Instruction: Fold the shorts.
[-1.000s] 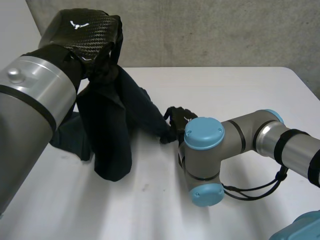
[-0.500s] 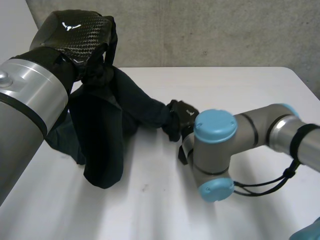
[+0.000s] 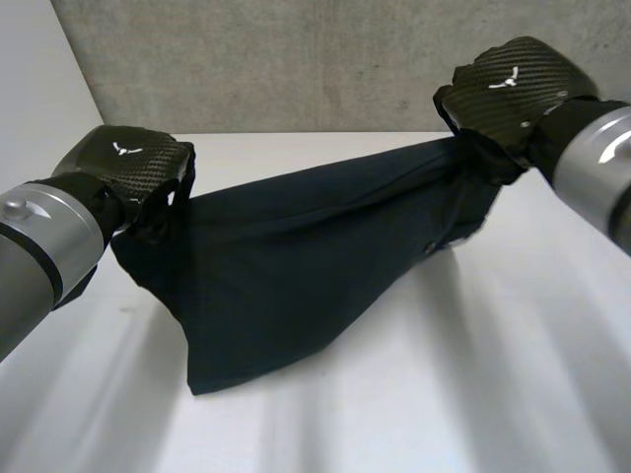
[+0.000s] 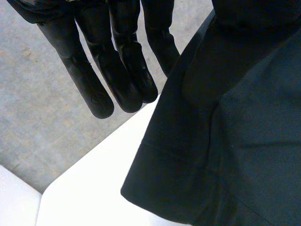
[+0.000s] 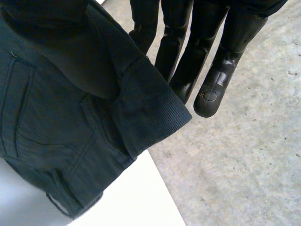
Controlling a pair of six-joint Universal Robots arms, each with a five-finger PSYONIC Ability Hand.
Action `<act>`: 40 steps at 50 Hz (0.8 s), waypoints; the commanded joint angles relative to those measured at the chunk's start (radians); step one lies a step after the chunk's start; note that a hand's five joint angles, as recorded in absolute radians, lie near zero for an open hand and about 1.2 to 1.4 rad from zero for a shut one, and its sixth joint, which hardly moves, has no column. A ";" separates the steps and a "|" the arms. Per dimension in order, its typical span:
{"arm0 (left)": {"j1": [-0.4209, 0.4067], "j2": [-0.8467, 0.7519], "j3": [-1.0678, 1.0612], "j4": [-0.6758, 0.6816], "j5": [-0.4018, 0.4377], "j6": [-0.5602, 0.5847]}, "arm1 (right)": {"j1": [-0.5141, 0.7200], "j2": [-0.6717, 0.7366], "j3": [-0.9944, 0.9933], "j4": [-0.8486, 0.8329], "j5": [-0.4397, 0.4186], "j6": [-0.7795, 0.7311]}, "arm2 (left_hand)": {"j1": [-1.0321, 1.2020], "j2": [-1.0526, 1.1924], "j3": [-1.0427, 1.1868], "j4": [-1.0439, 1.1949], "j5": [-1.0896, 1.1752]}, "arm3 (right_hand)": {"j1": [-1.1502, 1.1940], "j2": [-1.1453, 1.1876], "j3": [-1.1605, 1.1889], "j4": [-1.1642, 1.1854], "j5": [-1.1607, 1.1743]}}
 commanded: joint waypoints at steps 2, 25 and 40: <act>-0.003 -0.043 -0.043 0.001 0.011 0.002 | 0.013 0.023 0.039 0.207 -0.004 -0.013 | 0.243 0.199 0.205 0.197 0.259 | 0.416 0.222 0.214 0.209 0.250; 0.043 -0.688 0.708 0.224 -0.023 0.149 | 0.016 0.493 -0.319 -0.248 0.077 0.007 | 0.243 0.199 0.205 0.197 0.259 | 0.416 0.222 0.214 0.209 0.250; 0.029 -0.335 0.557 0.842 -0.082 0.138 | 0.019 0.382 -0.343 -1.052 0.099 0.056 | 0.243 0.199 0.205 0.197 0.259 | 0.416 0.222 0.214 0.209 0.250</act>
